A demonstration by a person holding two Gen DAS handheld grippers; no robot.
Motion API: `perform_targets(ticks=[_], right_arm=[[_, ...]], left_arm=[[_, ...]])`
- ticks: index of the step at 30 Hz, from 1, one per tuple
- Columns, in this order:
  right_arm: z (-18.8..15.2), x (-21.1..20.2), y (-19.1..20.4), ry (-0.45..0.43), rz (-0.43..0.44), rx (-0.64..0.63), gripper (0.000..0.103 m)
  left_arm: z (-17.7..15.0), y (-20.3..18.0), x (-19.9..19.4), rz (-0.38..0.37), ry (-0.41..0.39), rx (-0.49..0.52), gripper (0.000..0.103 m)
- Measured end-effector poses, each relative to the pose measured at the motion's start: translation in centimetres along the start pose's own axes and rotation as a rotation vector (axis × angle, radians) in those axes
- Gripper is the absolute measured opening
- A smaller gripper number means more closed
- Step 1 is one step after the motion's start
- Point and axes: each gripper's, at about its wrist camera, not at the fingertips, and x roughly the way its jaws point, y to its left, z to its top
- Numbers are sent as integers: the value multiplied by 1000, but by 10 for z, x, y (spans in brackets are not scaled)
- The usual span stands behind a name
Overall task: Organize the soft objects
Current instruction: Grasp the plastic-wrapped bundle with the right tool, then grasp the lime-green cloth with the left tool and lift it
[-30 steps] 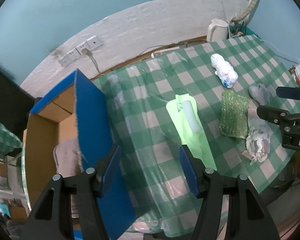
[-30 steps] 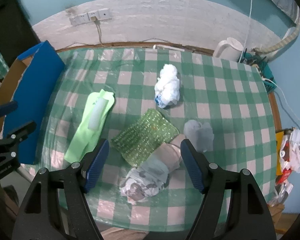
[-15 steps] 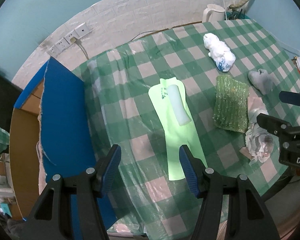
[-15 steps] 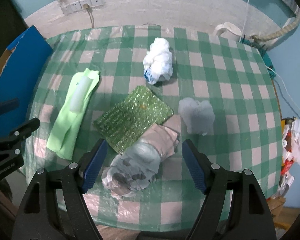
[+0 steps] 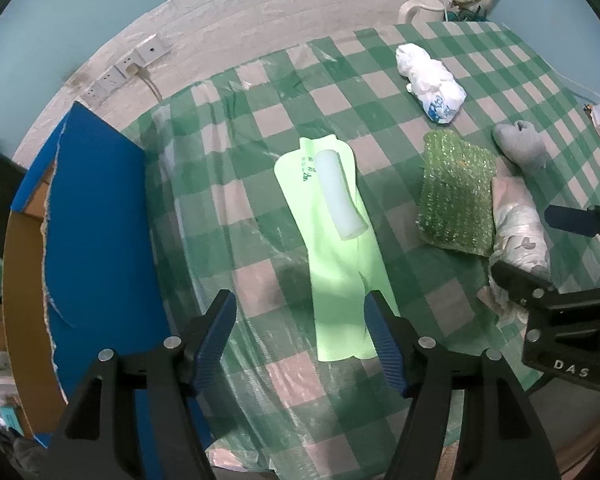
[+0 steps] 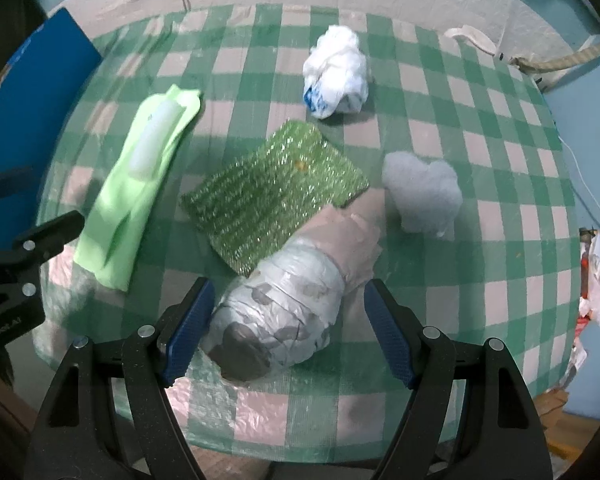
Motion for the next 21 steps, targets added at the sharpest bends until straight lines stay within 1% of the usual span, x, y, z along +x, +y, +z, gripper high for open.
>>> perform_targets(ticks=[8, 10, 11, 16, 21], right_arm=[[-2, 14, -2, 36, -15, -1, 76], [-2, 17, -1, 41, -16, -13, 67], [-3, 17, -1, 42, -12, -17, 59], [0, 13, 0, 18, -25, -46, 55], [0, 6, -5, -11, -44, -40, 55]], left_arm=[[0, -3, 6, -14, 16, -2, 69], [0, -2, 9, -25, 25, -17, 69], [1, -1, 11, -35, 32, -28, 69], [4, -2, 19, -83, 57, -63, 69], [6, -8, 24, -85, 64, -63, 69]])
